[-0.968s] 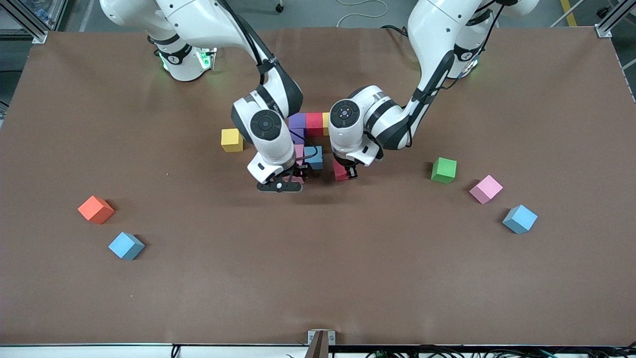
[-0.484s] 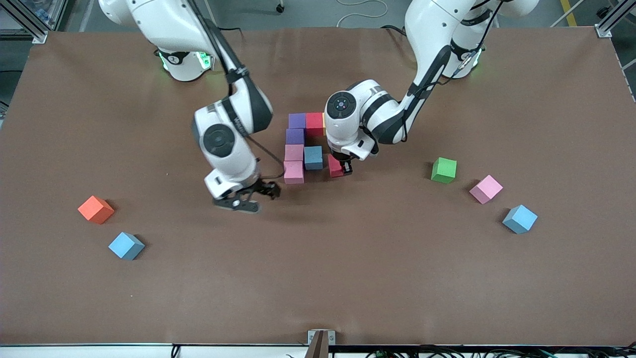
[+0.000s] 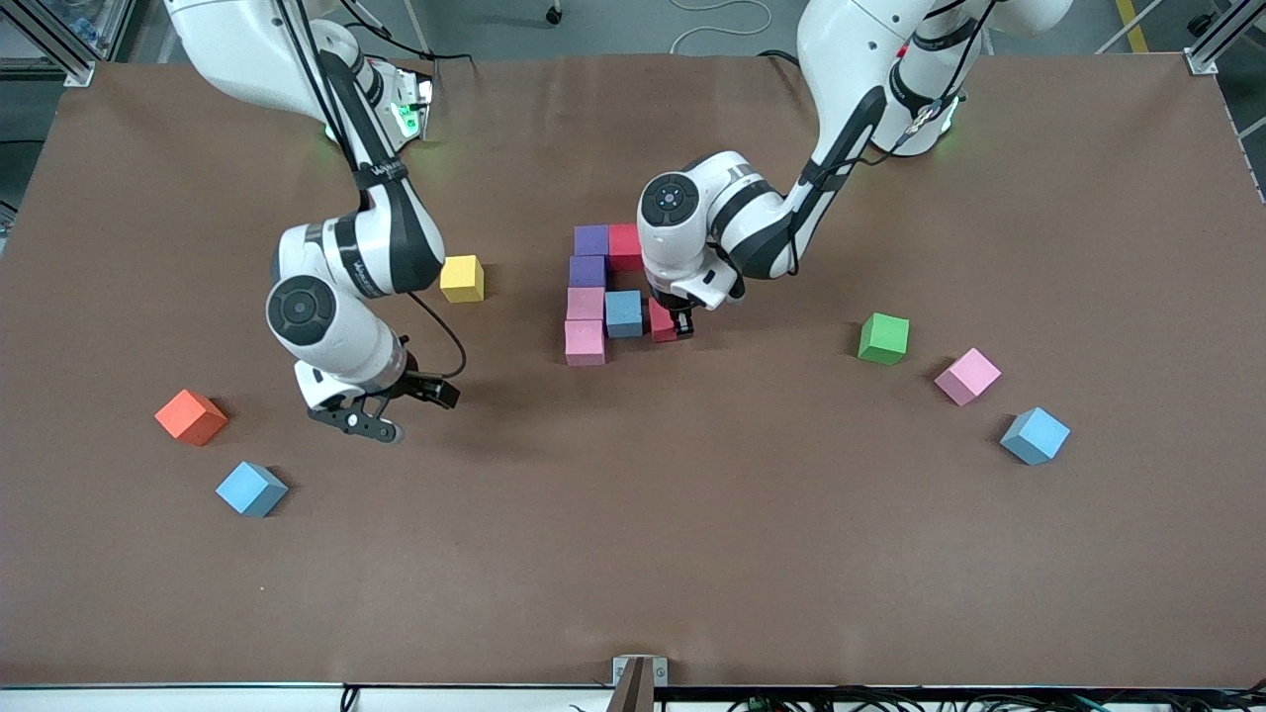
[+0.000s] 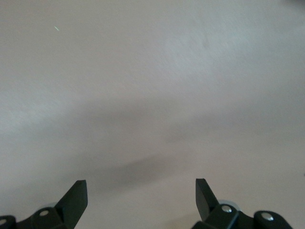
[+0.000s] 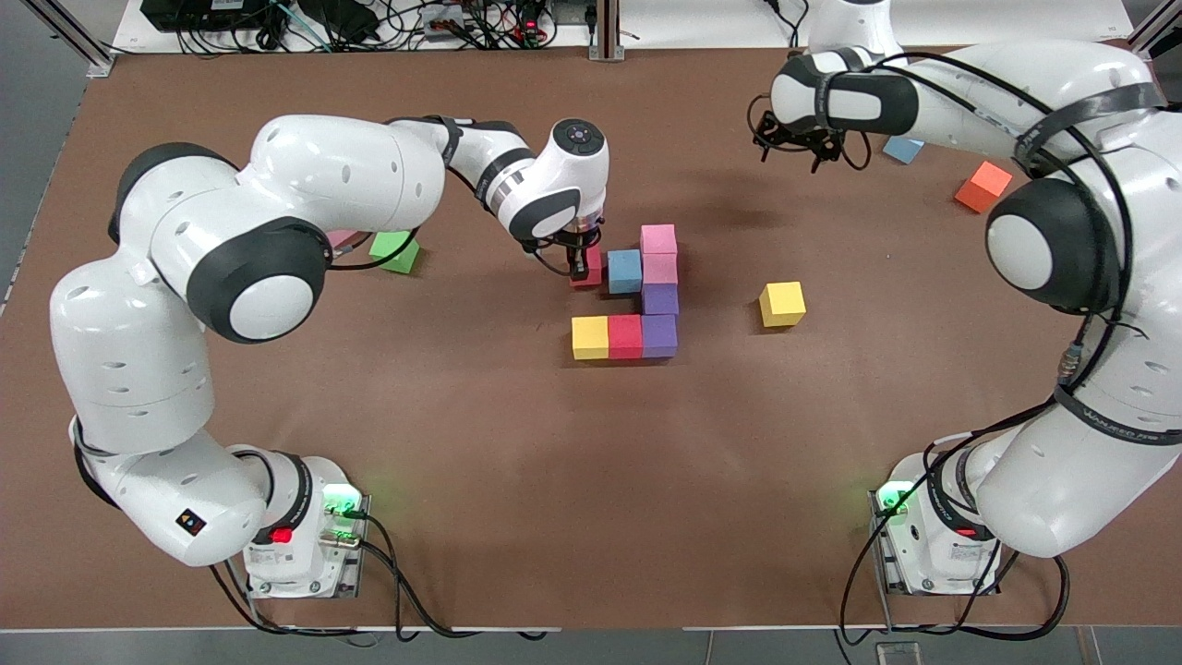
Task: Arrange 11 blocks into digit 3
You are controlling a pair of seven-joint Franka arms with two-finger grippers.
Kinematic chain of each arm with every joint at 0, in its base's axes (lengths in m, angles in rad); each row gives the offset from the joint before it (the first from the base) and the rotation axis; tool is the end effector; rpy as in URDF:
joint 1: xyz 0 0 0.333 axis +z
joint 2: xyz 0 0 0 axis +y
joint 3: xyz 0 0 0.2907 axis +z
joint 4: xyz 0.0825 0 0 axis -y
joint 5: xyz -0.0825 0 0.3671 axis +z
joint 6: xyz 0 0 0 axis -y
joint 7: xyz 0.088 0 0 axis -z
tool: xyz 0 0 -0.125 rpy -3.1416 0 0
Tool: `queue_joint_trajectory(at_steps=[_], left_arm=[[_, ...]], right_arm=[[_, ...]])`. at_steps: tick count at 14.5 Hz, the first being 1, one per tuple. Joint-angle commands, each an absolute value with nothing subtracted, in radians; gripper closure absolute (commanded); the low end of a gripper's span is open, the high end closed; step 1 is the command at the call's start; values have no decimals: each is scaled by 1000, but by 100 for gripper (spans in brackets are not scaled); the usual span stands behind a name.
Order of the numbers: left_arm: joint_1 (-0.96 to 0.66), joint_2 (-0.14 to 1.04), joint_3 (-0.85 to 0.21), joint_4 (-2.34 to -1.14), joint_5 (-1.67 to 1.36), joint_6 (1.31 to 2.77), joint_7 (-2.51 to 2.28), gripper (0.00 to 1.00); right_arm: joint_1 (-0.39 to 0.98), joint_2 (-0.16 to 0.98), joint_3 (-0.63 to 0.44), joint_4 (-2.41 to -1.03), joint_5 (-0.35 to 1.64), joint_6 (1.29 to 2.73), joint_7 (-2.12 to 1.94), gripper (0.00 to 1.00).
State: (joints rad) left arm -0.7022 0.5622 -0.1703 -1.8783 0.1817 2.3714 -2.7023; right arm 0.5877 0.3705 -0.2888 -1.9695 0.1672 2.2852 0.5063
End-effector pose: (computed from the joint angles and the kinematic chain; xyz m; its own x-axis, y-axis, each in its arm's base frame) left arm 0.3938 -0.4595 0.1813 -0.1470 0.9870 0.0646 0.9891 0.1473 0.0007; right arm 0.5571 0.1812 0.2568 0.9537 -0.2979 -0.0405 -0.2981 -0.9545 0.0009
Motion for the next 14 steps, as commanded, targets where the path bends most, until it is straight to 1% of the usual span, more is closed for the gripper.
queue_joint_trajectory(at_steps=[1,2,5,8,10,14], left_arm=[[-709,538,-175,-1911,204,2381,-2712,72],[-709,540,-176,-1911,204,2381,-2711,72],[-710,540,-181,-1913,204,2381,-2711,72],[-710,549,-183,-1910,204,2382,-2711,72],[-710,549,-183,-1910,204,2388,-2711,72],[-709,557,-183,-1904,203,2398,-2712,72]], right_arm=[[609,180,-276,-2214,172,2359,489,0],[617,143,-275,-2274,172,2385,489,0],[679,85,-270,-2394,172,2450,489,0],[742,75,-270,-2489,172,2552,489,0],[750,80,-268,-2537,172,2620,489,0],[762,71,-268,-2563,172,2617,408,0]])
